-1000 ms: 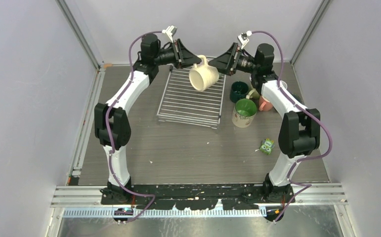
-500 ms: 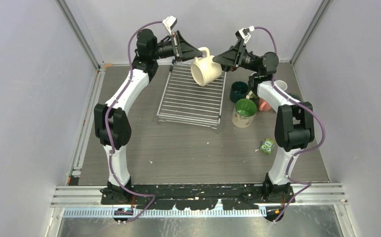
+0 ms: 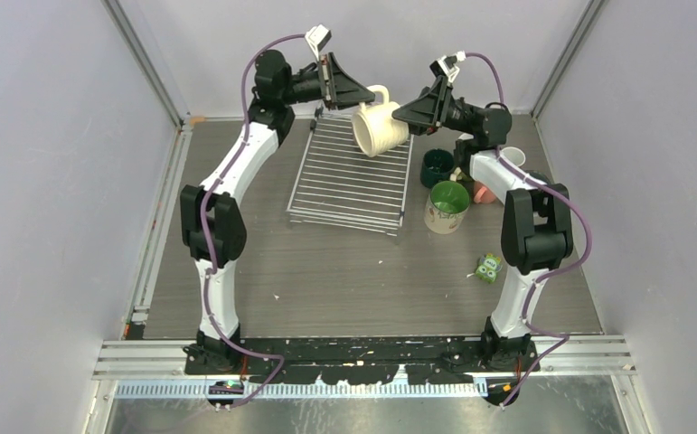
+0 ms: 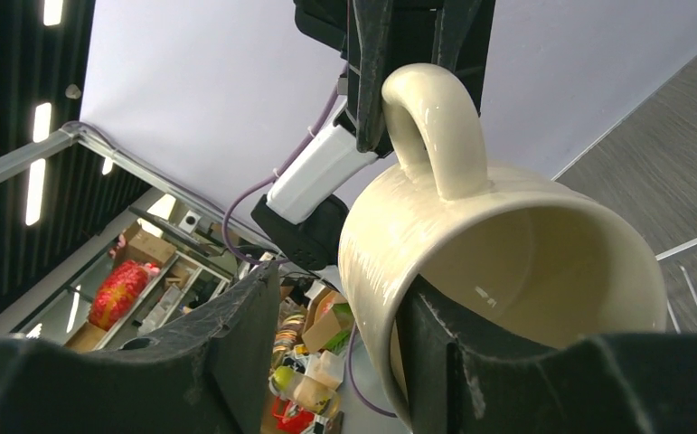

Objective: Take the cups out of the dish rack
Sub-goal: Place the cup at the center of the board.

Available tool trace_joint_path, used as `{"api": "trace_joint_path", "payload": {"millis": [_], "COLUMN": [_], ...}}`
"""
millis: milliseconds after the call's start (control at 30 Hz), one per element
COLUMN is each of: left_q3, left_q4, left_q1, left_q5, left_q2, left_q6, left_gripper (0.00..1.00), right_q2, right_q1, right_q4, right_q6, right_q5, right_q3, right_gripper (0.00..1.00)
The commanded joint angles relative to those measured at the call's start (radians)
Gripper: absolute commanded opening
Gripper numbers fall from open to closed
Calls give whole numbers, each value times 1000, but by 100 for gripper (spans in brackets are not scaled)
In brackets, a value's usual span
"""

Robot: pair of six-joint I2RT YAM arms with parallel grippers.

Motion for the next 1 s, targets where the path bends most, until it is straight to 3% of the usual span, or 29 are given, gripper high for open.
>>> {"api": "trace_joint_path", "payload": {"millis": [0,267,533,767,967], "left_q3": [95,135,183,214,226], "left_q4": [112,142,143,139,145], "left_q1": [-3,-12,-25,-41,-51], "left_q5": [-6,-7,-11,-15,-18], "left_q2": [-4,37,72,101,118], "left_q6": [-56,-88,-100,-104,-110], "left_gripper": [0,0,0,0,0], "right_q2": [-81,-108,-146,-247,-356], "right_q1": [-4,1,6,10,25], "right_q4": [72,60,-24,-312,-695], "right_q6": [15,16,-51,-305,-614], "right_q5": [-18,-26,-28,-19,9], "right_q3": [-3,-7,-26,-77,-97], "right_gripper": [52,37,30,24,13]}}
